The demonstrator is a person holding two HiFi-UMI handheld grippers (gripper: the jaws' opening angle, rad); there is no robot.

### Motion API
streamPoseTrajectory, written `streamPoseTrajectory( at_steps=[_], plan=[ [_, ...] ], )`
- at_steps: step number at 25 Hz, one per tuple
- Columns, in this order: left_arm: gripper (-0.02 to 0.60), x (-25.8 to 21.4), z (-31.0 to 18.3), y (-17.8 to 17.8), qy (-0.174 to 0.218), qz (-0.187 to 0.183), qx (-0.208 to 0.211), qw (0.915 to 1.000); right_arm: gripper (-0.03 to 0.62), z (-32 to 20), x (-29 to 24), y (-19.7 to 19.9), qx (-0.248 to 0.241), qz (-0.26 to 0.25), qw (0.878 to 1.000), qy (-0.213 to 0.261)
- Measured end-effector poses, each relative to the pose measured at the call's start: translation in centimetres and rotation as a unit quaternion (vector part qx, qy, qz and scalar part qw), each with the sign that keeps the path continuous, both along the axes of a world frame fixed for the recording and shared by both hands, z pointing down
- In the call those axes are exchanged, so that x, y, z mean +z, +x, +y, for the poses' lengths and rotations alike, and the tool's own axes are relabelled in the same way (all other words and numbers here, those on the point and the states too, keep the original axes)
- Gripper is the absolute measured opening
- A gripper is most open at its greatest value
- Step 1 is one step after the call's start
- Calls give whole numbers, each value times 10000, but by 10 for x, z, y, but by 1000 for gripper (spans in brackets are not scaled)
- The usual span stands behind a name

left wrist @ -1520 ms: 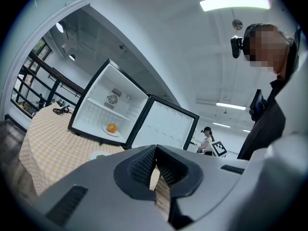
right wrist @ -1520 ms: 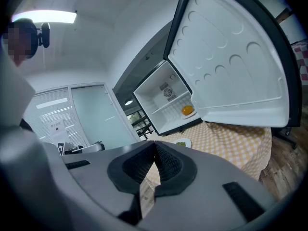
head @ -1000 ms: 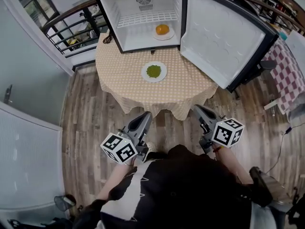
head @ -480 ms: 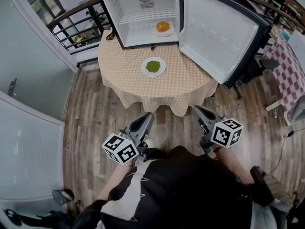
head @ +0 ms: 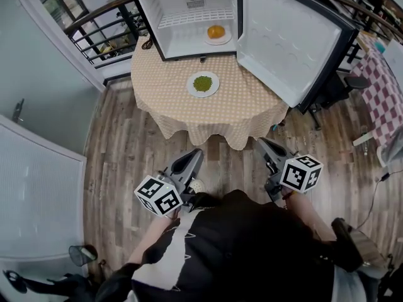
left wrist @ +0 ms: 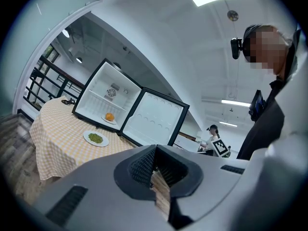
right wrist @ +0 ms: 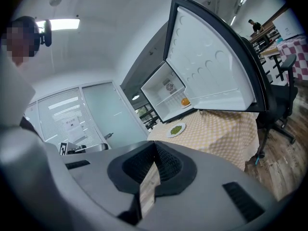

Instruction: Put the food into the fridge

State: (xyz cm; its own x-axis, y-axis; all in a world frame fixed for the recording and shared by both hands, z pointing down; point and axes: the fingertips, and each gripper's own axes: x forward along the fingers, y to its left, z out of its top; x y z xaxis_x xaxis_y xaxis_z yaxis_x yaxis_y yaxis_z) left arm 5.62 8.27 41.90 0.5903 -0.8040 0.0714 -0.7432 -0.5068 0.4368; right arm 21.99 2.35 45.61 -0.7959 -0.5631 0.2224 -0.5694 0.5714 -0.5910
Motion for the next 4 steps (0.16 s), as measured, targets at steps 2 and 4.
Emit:
streamPoseTrajectory(
  at_steps=[2, 4],
  plan=[
    [12, 0, -11, 9, 2, -15, -37, 10000, 15, -12, 1, 8, -45, -43, 10000, -60],
    [12, 1, -21, 16, -10, -30, -71, 10000, 15, -22, 3, 14, -96, -66, 9999, -102]
  ],
)
